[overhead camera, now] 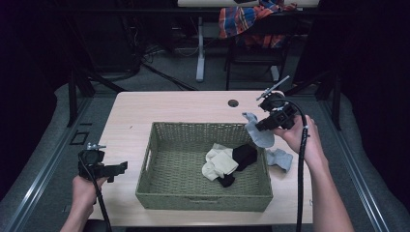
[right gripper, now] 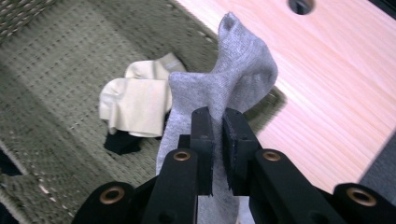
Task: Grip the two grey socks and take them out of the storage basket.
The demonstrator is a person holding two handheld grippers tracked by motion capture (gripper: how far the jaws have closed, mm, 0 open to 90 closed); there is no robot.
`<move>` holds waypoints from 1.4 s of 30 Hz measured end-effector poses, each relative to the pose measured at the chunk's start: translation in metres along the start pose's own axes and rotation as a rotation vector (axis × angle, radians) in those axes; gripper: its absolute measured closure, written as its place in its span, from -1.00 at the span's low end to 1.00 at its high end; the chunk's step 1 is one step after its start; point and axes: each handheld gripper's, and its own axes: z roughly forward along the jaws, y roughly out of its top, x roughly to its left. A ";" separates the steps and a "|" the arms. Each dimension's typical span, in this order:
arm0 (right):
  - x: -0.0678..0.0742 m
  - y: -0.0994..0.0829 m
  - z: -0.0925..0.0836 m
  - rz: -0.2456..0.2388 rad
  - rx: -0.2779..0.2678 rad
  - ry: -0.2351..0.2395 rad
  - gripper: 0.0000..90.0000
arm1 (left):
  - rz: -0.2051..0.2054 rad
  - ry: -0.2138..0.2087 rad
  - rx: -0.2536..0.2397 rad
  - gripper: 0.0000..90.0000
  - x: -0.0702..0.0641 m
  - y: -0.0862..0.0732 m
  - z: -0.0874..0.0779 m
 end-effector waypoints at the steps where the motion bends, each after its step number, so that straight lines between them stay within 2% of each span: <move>1: -0.002 -0.002 -0.002 0.012 -0.007 -0.008 0.87 | -0.001 0.000 -0.001 -0.95 0.000 0.000 0.000; 10: -0.026 -0.022 -0.015 0.093 -0.010 -0.068 0.86 | -0.006 -0.003 -0.005 -0.95 0.000 0.001 0.000; 15: -0.038 -0.031 -0.016 0.126 0.008 -0.109 0.86 | -0.002 -0.005 -0.002 -0.95 0.000 0.001 0.000; 19: -0.049 -0.038 -0.011 0.152 0.029 -0.117 0.86 | -0.003 -0.005 -0.001 -0.95 0.000 0.001 0.000; 31: -0.079 -0.055 0.026 0.242 0.126 -0.092 0.88 | -0.004 -0.007 -0.005 -0.95 0.000 0.001 -0.001; 38: -0.092 -0.066 0.056 0.275 0.197 -0.060 0.88 | -0.006 -0.006 -0.008 -0.95 0.000 0.001 -0.001; 39: -0.094 -0.068 0.063 0.286 0.194 -0.056 0.88 | -0.005 -0.006 -0.009 -0.95 0.000 0.001 -0.001; 42: -0.097 -0.072 0.073 0.280 0.229 -0.047 0.88 | -0.005 -0.007 -0.010 -0.95 0.000 0.001 -0.001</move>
